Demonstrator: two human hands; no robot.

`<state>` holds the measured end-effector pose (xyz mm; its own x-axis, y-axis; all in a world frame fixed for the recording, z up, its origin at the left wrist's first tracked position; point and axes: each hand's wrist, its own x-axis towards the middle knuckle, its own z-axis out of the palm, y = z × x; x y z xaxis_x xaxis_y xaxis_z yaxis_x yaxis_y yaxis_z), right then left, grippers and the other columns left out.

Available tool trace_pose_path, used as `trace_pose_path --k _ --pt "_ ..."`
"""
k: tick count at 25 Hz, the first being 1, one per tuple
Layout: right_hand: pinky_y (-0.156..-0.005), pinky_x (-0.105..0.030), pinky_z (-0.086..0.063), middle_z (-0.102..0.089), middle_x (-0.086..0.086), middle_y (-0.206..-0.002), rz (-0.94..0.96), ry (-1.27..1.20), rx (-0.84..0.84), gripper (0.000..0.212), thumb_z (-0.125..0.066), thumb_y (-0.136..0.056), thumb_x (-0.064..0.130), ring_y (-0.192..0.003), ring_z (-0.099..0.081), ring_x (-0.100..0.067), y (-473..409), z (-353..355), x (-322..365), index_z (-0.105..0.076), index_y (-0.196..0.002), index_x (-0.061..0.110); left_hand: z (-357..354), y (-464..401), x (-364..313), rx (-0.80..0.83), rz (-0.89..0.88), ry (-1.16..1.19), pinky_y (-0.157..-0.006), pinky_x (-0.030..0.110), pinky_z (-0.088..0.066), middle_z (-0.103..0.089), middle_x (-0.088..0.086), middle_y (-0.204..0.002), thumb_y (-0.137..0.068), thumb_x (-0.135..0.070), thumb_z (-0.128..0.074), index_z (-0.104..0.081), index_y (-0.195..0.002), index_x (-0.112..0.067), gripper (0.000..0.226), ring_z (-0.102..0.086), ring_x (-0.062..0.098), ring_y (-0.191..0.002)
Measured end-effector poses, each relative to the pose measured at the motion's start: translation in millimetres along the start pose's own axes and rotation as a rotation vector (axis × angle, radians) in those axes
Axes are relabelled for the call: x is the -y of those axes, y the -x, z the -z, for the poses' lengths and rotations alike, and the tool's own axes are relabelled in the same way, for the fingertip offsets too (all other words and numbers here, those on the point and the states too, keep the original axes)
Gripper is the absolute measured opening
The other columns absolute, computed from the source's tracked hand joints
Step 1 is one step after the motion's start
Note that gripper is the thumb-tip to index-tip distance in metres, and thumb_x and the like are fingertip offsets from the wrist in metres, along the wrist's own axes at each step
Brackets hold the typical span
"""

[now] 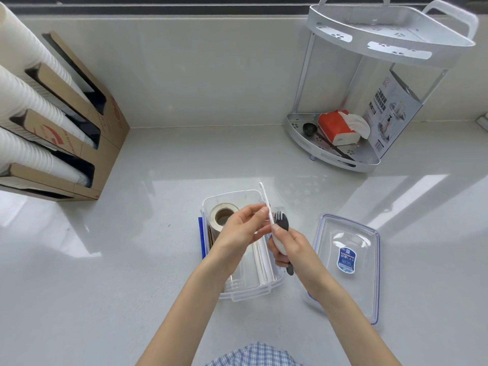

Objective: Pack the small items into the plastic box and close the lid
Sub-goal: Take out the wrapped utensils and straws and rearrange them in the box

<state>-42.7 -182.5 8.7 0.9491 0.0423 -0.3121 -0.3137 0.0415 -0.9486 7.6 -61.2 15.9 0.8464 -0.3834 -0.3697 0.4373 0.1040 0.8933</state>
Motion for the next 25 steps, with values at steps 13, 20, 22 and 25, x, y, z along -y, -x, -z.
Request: trace_pose_path --k 13,20,22,25 --pt "-0.051 -0.007 -0.037 -0.046 0.006 -0.074 0.061 0.243 -0.005 0.029 -0.038 -0.091 0.007 -0.054 -0.048 0.005 -1 -8 3 -0.057 -0.108 0.022 21 8 2 -0.267 -0.041 0.214 -0.077 0.035 -0.053 -0.051 0.001 -0.074 -0.092 -0.017 -0.045 -0.064 -0.095 -0.013 0.019 -0.053 0.012 -0.072" --pt "-0.086 -0.007 -0.038 -0.064 0.015 -0.086 0.462 0.288 -0.215 0.039 -0.063 -0.078 0.0 -0.093 -0.058 0.001 2 3 17 -0.061 -0.071 0.039 20 12 10 -0.137 0.058 0.182 -0.059 0.021 -0.057 -0.064 0.004 -0.086 -0.092 -0.018 -0.044 -0.064 -0.097 -0.01 0.022 -0.065 0.014 -0.076" --pt "-0.084 -0.005 -0.037 -0.064 0.018 -0.084 0.504 0.333 -0.207 0.043 -0.065 -0.075 -0.003 -0.094 -0.055 0.002 2 -1 15 -0.06 -0.068 0.038 18 13 11 -0.071 0.083 0.159 -0.06 0.021 -0.057 -0.068 0.004 -0.088 -0.092 -0.018 -0.043 -0.063 -0.103 -0.008 0.025 -0.065 0.015 -0.078" --pt "-0.083 -0.006 -0.038 -0.064 0.019 -0.084 0.512 0.391 -0.139 0.039 -0.062 -0.074 -0.008 -0.093 -0.054 0.002 1 -7 9 -0.061 -0.067 0.031 16 17 10 0.014 0.095 0.154 -0.053 0.019 -0.054 -0.072 -0.002 -0.07 -0.092 -0.014 -0.043 -0.066 -0.088 -0.01 0.023 -0.067 0.007 -0.063"
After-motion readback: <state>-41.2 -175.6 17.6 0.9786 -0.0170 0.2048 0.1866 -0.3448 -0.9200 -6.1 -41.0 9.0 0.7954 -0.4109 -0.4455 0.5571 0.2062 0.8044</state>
